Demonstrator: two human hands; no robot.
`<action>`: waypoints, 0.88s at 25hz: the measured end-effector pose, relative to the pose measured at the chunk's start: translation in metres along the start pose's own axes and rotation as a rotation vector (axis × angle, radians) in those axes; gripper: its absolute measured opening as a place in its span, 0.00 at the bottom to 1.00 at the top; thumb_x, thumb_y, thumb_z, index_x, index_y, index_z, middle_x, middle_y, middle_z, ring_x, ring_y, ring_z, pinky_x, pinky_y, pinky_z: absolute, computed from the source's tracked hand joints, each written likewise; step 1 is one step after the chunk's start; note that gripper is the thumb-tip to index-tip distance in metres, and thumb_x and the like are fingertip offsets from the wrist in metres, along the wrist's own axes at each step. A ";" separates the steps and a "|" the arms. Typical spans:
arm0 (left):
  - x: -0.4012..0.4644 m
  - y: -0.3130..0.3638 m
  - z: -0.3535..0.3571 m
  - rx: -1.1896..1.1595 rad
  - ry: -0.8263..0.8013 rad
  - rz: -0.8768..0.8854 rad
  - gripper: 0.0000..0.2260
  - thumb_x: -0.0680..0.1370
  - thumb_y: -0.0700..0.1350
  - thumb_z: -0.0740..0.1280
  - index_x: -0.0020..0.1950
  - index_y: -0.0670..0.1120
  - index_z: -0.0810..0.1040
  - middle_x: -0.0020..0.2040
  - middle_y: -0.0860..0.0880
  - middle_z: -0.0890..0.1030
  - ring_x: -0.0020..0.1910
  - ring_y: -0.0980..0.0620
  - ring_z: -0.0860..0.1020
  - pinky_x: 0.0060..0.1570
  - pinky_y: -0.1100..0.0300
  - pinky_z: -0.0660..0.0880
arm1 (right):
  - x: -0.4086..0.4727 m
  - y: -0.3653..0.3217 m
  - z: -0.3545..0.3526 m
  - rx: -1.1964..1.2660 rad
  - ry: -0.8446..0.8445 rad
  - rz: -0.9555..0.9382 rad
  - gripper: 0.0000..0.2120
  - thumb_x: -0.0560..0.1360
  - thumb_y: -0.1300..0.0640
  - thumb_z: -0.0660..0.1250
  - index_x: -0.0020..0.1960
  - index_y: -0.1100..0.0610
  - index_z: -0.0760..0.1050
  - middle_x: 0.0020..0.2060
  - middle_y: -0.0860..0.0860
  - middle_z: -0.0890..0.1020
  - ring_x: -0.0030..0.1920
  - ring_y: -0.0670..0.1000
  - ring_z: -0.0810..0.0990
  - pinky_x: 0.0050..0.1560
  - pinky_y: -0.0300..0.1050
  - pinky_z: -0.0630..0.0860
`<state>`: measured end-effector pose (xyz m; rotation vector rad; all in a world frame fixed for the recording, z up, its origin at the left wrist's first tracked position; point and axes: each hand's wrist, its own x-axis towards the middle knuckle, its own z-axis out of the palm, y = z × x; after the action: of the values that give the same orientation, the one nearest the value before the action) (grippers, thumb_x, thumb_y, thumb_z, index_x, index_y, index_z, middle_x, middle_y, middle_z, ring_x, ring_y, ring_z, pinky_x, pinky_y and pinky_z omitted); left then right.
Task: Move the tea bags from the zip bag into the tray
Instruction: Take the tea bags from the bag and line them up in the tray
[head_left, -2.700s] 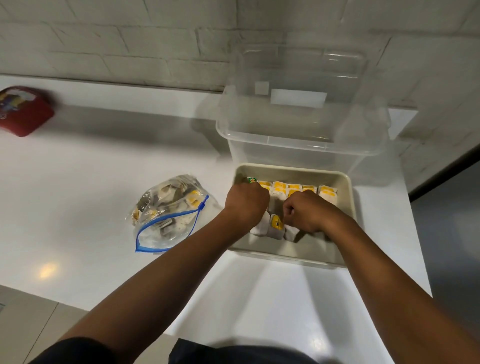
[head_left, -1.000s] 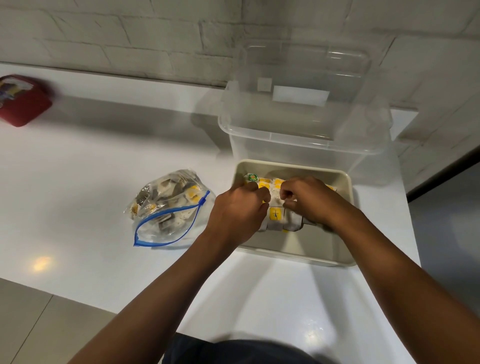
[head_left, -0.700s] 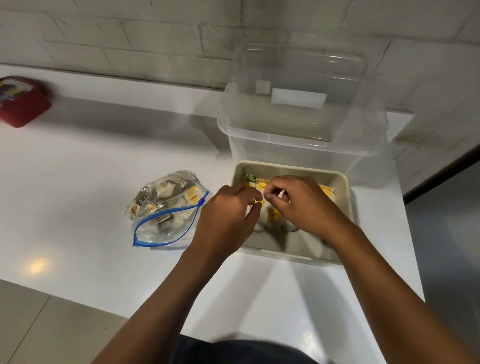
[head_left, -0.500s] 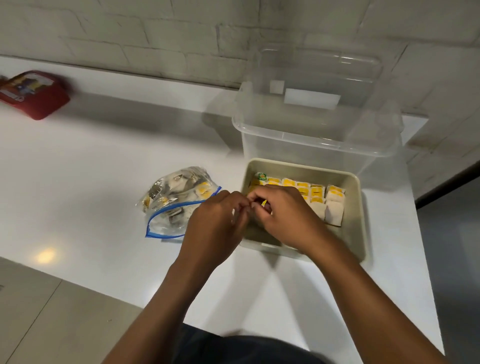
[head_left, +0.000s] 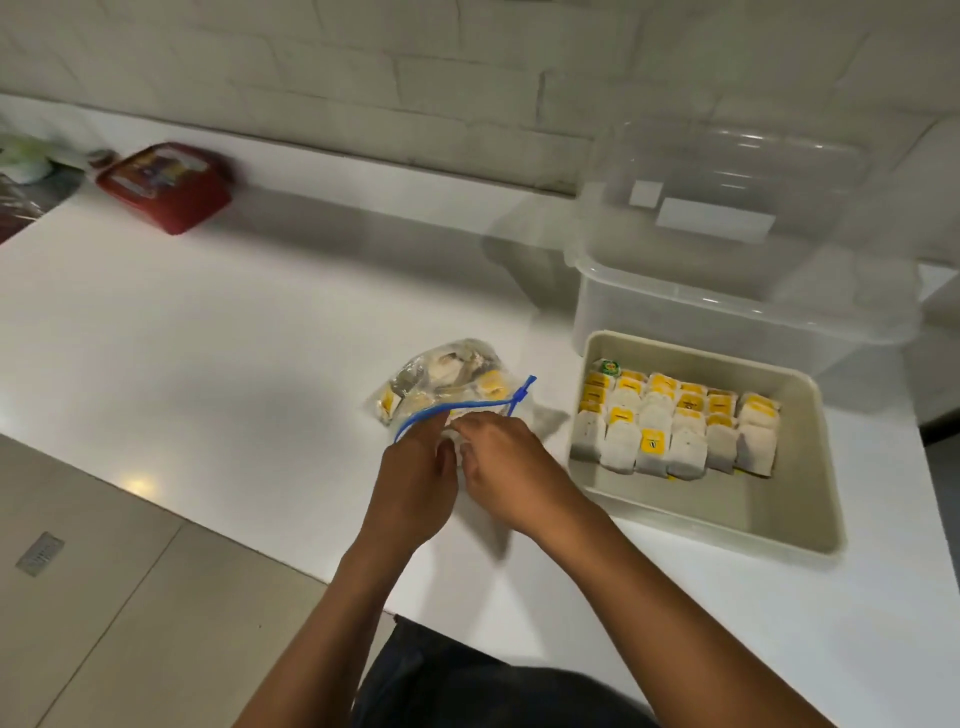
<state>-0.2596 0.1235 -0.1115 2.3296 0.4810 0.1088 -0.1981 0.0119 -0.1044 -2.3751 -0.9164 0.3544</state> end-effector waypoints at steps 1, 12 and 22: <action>0.005 -0.004 0.000 -0.055 -0.065 -0.048 0.19 0.82 0.37 0.58 0.70 0.51 0.73 0.56 0.51 0.80 0.56 0.49 0.78 0.42 0.72 0.65 | 0.008 -0.002 0.008 0.016 -0.023 0.013 0.15 0.77 0.64 0.59 0.62 0.60 0.74 0.57 0.56 0.79 0.57 0.57 0.78 0.52 0.43 0.72; 0.045 -0.049 -0.019 0.280 -0.280 -0.016 0.30 0.79 0.41 0.59 0.80 0.52 0.53 0.76 0.44 0.64 0.59 0.40 0.78 0.51 0.54 0.74 | 0.084 -0.021 0.051 -0.049 -0.161 0.363 0.14 0.79 0.62 0.59 0.64 0.63 0.72 0.57 0.58 0.76 0.59 0.57 0.74 0.56 0.46 0.72; 0.059 -0.060 -0.038 0.223 -0.251 0.024 0.30 0.82 0.46 0.57 0.81 0.53 0.48 0.77 0.48 0.65 0.64 0.43 0.76 0.58 0.57 0.73 | 0.110 -0.042 0.059 0.157 0.093 0.560 0.15 0.83 0.60 0.53 0.58 0.63 0.77 0.55 0.60 0.81 0.56 0.59 0.79 0.57 0.51 0.75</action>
<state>-0.2321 0.2098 -0.1295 2.5217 0.3531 -0.2349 -0.1657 0.1368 -0.1319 -2.4394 -0.1565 0.5008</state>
